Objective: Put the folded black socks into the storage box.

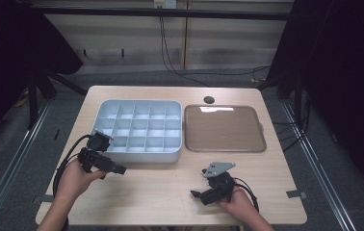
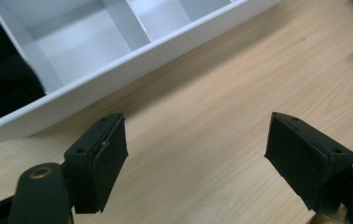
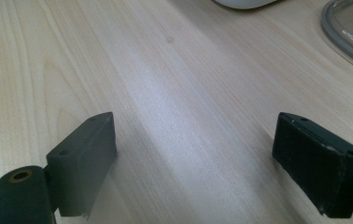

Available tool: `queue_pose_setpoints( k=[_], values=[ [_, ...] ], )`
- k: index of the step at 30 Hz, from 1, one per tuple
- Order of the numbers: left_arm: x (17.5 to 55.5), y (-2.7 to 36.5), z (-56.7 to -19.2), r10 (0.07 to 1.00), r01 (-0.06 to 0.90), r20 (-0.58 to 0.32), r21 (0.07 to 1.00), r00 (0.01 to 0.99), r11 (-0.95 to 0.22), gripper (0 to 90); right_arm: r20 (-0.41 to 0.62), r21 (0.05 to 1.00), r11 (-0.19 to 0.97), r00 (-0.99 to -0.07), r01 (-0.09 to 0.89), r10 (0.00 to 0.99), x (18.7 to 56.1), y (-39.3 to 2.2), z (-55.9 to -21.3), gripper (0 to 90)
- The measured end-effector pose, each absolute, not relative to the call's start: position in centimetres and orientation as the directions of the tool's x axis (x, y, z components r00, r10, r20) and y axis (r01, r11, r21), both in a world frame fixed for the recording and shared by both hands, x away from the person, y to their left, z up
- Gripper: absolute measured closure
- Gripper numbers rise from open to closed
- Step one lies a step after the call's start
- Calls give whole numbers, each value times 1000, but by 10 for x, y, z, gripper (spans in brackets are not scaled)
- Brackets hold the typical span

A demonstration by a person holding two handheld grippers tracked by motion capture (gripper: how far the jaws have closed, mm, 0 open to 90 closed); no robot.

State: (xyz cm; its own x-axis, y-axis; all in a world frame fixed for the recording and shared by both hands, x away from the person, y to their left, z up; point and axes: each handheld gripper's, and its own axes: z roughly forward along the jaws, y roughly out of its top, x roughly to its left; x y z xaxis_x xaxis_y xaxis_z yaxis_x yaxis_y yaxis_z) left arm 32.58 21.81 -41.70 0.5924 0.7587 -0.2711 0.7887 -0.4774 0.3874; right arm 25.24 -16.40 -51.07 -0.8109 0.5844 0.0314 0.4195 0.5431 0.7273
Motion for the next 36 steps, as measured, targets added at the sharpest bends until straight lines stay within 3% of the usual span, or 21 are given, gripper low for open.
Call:
queue_pose_setpoints(
  k=[23,36],
  values=[
    [315,205,-454,728,779,-307,389,613,-492,206,32,728,543,-811,419,584,252,-164,-511,132],
    [310,194,-470,707,742,-269,411,654,-529,208,32,727,543,-811,420,584,252,-164,-511,132]
  ],
)
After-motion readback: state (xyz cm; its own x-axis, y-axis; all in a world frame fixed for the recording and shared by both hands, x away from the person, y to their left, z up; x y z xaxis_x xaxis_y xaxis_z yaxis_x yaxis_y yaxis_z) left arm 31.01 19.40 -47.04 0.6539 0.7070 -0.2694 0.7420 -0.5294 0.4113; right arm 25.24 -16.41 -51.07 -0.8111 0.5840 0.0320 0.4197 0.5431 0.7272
